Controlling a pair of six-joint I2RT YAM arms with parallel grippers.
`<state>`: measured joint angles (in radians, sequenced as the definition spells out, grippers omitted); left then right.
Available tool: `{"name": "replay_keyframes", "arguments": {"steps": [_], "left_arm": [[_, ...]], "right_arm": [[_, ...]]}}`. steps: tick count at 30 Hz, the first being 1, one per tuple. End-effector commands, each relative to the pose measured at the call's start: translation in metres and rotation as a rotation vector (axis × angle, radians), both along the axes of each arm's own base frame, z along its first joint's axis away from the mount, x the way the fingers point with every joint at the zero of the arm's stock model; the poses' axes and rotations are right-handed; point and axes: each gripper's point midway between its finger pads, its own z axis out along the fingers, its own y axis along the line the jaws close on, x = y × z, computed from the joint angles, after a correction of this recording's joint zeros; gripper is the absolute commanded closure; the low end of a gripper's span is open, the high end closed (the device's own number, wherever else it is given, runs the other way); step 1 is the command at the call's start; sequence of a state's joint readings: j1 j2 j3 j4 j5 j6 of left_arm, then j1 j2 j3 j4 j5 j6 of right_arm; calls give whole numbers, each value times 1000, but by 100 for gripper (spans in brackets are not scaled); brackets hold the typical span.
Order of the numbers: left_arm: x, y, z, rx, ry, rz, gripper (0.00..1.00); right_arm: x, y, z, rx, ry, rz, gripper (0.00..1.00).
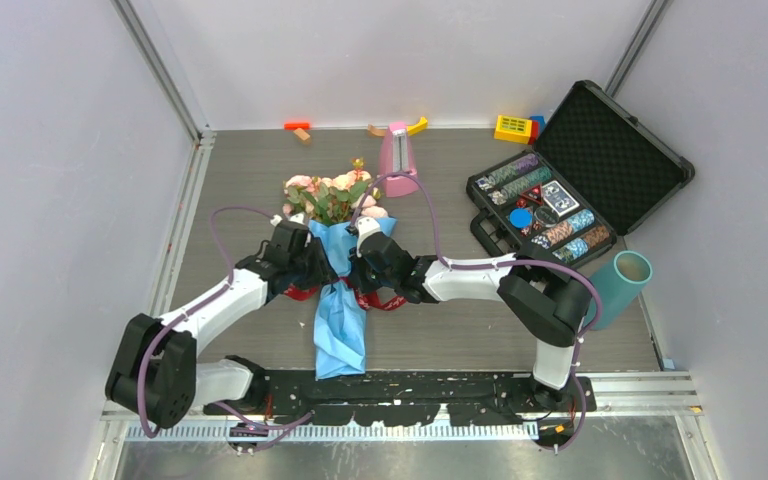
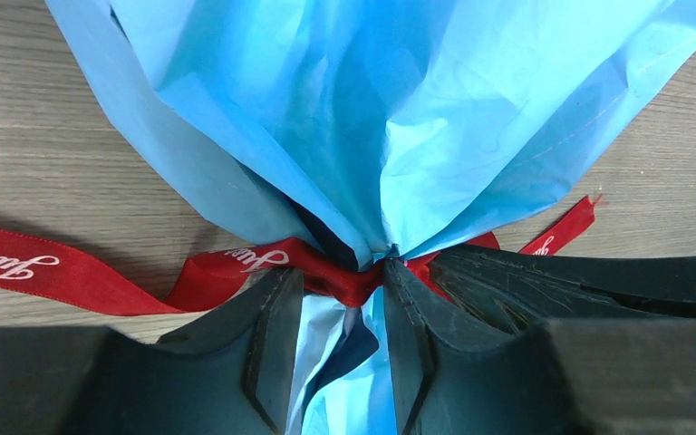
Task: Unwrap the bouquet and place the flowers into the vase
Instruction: Untie the ribbon from the wrapping paper.
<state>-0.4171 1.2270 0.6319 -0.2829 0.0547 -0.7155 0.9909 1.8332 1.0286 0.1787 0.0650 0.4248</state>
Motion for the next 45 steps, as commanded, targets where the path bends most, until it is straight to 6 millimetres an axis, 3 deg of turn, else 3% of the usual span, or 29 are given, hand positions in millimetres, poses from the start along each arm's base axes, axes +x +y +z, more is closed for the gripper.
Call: {"name": "replay_keyframes", "arguments": {"steps": [1,10,14,17,20,27,38,40,45], "left_arm": [[12,-9,11,-21,-52,-31,61],[4,-17,5,-62,-21,-54,51],[2,-16,1,-66,-21,-44,65],[1,-15,3,-69,-32,-39,85],[2,-12,8,-60,-47,-33,99],[2,-10,12,-57,-63,-29,100],[-4,-7,6,-63,-84,-51,100],[-6,-10,7,-72,-97,-86,100],[-9,-14,12,-81,-114,-146,100]], "right_arm": [[6,7,15,24,-22,-1,100],[7,4,14,34,-27,-19,100],[11,3,14,21,-30,-45,100],[17,-3,18,-3,-43,-82,100],[23,-11,25,-16,-65,-135,100],[33,-31,39,-31,-94,-260,100],[25,-49,14,-59,-33,-336,99],[22,-48,16,-53,-29,-316,96],[16,-44,28,-34,-34,-216,72]]}}
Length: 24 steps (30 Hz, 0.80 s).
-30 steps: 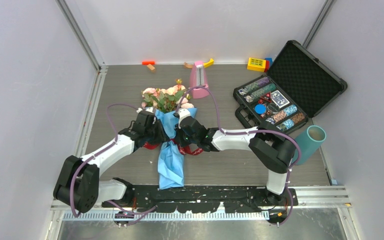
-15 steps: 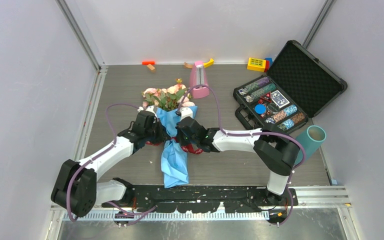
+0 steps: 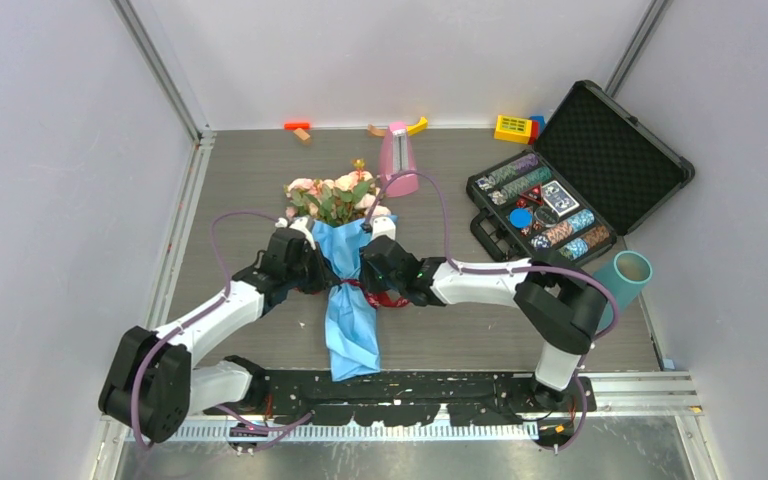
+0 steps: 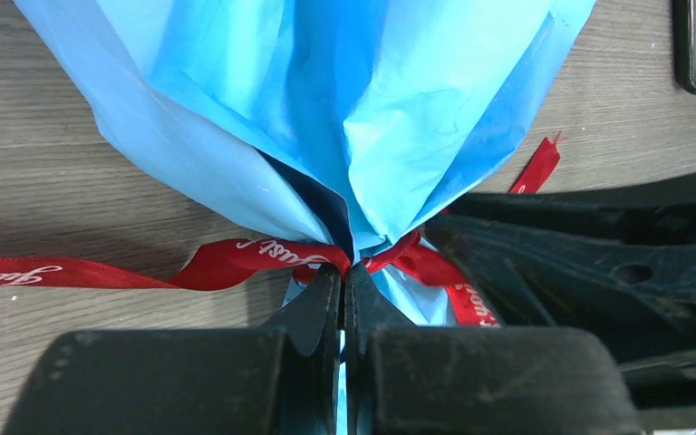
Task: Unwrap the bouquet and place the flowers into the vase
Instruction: Untie the ribbon from the wrapping paper.
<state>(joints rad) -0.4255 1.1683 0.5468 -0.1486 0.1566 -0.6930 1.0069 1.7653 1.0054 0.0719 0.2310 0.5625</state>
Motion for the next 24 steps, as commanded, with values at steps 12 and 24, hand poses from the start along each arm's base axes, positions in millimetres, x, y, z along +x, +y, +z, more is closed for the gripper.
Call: {"name": "replay_keyframes", "arguments": {"steps": [12,24], "left_arm": [[-3,3,17,-83,-33,-102,100],[-2,6,19,-123,-29,-99,100]], "right_arm": [[-6,5,46,74,42,320,64],[-10,34,36,93,99,424,72]]}}
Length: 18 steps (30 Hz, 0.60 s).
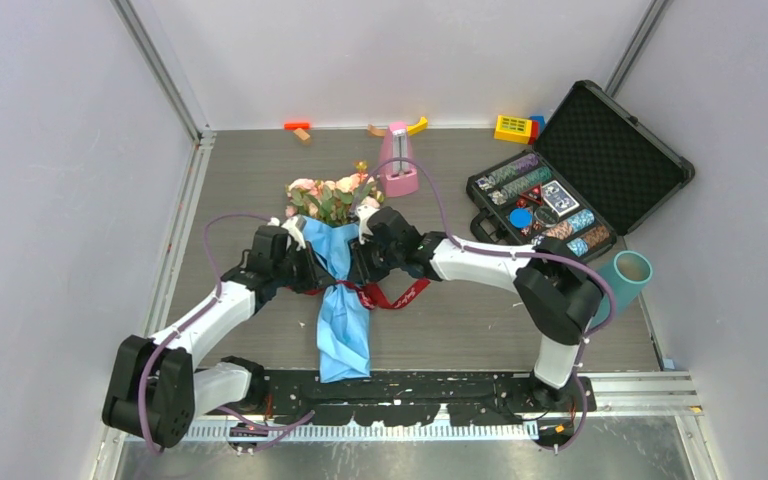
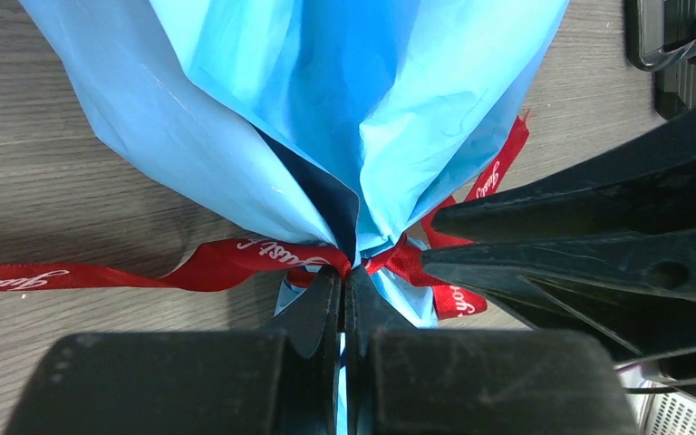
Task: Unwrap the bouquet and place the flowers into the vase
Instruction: Untie the ribbon from the wrapping paper.
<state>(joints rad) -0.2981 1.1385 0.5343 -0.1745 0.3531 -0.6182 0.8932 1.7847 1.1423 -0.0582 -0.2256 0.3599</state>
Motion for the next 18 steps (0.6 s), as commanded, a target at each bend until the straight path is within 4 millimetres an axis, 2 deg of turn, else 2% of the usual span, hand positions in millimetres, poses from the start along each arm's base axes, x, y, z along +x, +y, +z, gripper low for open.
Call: {"name": "replay_keyframes", "arguments": {"steps": [1,13,18], "left_arm": [[4,-4,13,-43,-50,-30,100],[5,2,10,-34,-36,-4,100],[5,2,11,-36,-38,-3,100]], "right_arm": [[-1,16,6,21,-9,61,72],[-13,30,6,21,-2,65,70],[-8,31,-3,-45,-50,9,70]]}}
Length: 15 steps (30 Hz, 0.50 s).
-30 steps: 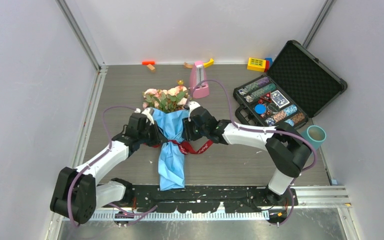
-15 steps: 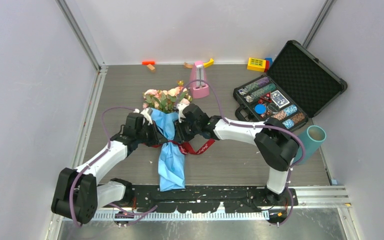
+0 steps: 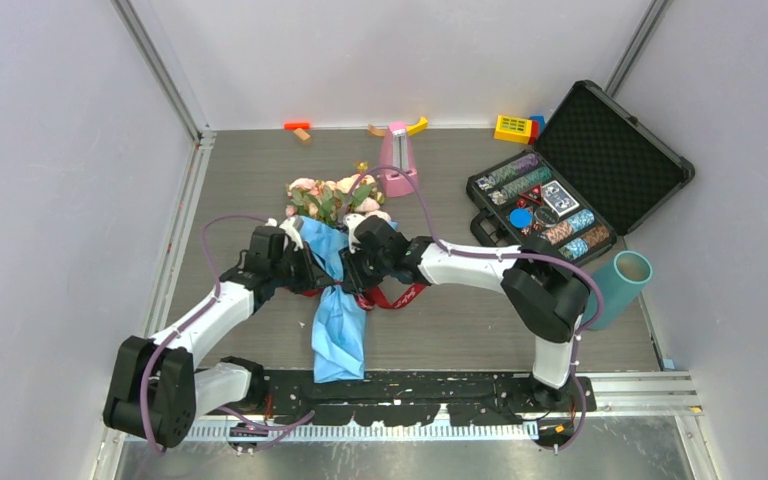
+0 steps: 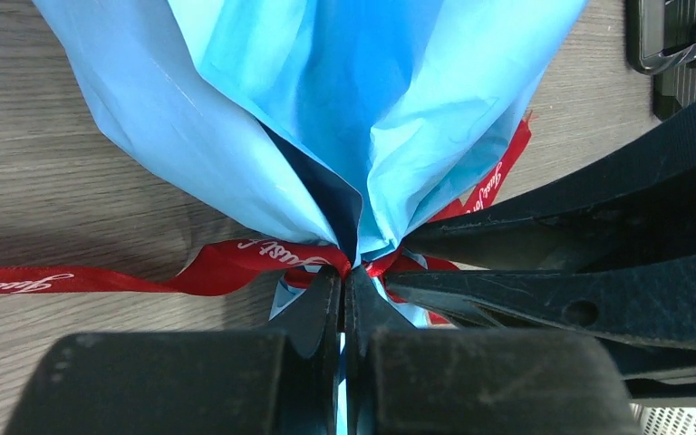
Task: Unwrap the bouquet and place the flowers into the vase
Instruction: Untie the ribbon from the wrapping paper.
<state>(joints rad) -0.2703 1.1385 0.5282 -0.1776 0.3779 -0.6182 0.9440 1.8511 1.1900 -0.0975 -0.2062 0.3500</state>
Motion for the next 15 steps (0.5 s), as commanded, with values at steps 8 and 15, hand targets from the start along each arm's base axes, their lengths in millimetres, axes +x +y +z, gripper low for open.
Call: {"name": "replay_keyframes", "arguments": {"steps": [8,15], "left_arm": [[8,8,10,0,-38,49,100],[11,26,2,-7,9,153,100]], "right_arm": [[19,9,18,-61,-188,-143,96],[18,-9,13,-88,-193,-200,100]]}}
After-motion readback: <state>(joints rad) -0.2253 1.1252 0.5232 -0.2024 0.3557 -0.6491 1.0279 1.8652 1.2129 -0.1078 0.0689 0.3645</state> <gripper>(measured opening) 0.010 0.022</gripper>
